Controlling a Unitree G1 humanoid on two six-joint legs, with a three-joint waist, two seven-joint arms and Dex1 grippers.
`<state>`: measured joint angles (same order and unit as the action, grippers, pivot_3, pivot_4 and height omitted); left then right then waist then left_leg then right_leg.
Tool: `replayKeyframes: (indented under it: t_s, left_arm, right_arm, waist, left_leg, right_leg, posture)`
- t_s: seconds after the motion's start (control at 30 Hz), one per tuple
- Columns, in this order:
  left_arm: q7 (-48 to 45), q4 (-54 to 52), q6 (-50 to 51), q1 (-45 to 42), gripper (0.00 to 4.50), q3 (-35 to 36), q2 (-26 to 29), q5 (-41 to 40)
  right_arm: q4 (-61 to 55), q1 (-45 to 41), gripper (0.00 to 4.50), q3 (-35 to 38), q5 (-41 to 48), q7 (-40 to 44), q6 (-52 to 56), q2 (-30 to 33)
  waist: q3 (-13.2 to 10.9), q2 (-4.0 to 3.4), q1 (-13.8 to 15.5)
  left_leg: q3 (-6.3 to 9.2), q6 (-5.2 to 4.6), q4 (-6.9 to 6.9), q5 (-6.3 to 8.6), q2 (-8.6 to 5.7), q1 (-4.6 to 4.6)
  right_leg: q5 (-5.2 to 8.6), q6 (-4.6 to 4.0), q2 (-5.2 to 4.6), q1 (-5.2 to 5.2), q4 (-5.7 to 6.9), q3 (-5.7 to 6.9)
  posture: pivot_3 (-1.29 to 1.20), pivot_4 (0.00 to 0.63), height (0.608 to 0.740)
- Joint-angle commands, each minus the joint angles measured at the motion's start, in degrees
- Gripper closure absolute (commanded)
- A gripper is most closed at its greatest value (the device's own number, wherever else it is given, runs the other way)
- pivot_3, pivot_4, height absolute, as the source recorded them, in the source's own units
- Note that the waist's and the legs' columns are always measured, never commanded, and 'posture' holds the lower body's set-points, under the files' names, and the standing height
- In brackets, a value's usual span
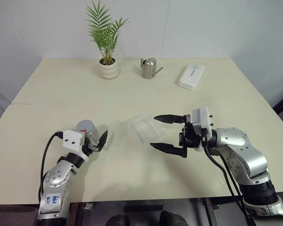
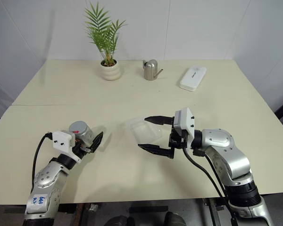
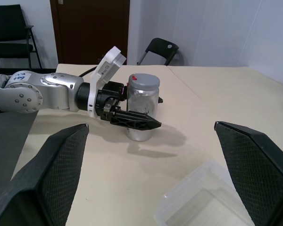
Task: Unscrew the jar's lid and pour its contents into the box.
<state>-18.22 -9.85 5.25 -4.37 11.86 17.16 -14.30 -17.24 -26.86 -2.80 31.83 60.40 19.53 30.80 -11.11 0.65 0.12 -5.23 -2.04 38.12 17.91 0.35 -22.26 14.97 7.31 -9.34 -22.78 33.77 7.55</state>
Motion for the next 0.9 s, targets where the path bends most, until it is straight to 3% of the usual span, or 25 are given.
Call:
replayKeyframes:
  t_s: [0.03,0.2,0.23,0.33,0.5,0.6,0.9]
  left_arm:
    - [-0.74,0.25,-0.97,-1.04,0.83,0.17,0.12,-0.69]
    - [-1.84,0.84,-0.29,-1.26,2.44,-0.01,0.56,-0.95]
    - [-2.24,0.94,-0.27,-1.44,2.56,-0.07,0.69,-1.10]
    - [-5.36,0.43,0.23,-3.16,2.56,-0.07,2.00,-2.97]
    - [-20.42,-2.08,11.19,-12.69,2.56,-2.02,12.04,-12.68]
    - [-29.27,-1.36,15.95,-18.01,2.56,-5.50,17.32,-15.63]
    - [-32.96,1.27,20.56,-26.39,2.56,-11.18,15.70,-15.38]
  right_arm:
    - [-1.66,-0.59,0.00,0.55,0.18,-0.61,-1.27,-0.39]
    - [-1.75,-0.38,0.00,0.68,0.36,-1.45,-1.28,-0.65]
    - [-1.70,-0.45,0.00,0.70,0.44,-1.58,-1.23,-0.66]
    - [-1.74,-1.38,0.00,1.22,1.73,-2.64,0.19,-0.97]
    - [-1.99,-9.32,0.00,0.61,3.70,-10.18,11.88,-1.18]
    - [-2.65,-15.45,0.00,0.59,8.64,-14.74,19.26,-4.66]
    - [-1.52,-21.05,0.00,-4.23,6.09,-21.85,23.98,-12.02]
  waist:
    - [0.00,0.00,0.00]
    - [0.00,0.00,-0.03]
    - [0.00,0.00,-0.03]
    - [0.00,0.00,0.00]
    - [-0.01,-0.01,-0.13]
    - [-0.01,-0.03,-0.35]
    - [-0.02,-0.04,-0.35]
  left_leg:
    - [0.00,0.00,0.00,0.00,0.00,0.00]
    - [0.00,0.00,0.00,0.00,-0.01,0.00]
    - [0.00,0.00,0.00,0.00,0.00,0.00]
    - [0.00,0.00,0.00,0.00,0.00,0.00]
    - [0.03,0.04,0.07,-0.07,0.01,-0.03]
    - [0.03,0.06,0.04,-0.08,0.01,-0.02]
    - [-0.04,0.07,-0.01,-0.05,0.06,-0.17]
  right_leg:
    - [0.00,0.00,0.00,0.00,0.00,0.00]
    - [0.00,0.00,0.00,0.00,0.00,0.00]
    - [0.00,0.00,0.01,0.00,0.00,0.00]
    - [0.00,0.00,0.01,0.00,0.00,0.00]
    - [-0.02,-0.03,0.00,-0.06,0.14,0.00]
    - [-0.04,-0.07,0.01,-0.07,0.13,-0.01]
    - [-0.03,-0.07,0.25,-0.24,0.10,0.03]
  posture:
    - [0.00,0.150,0.740]
    - [0.00,0.150,0.740]
    - [0.00,0.150,0.740]
    - [0.00,0.150,0.740]
    - [0.00,0.150,0.740]
    - [0.00,0.150,0.740]
    - [0.00,0.150,0.740]
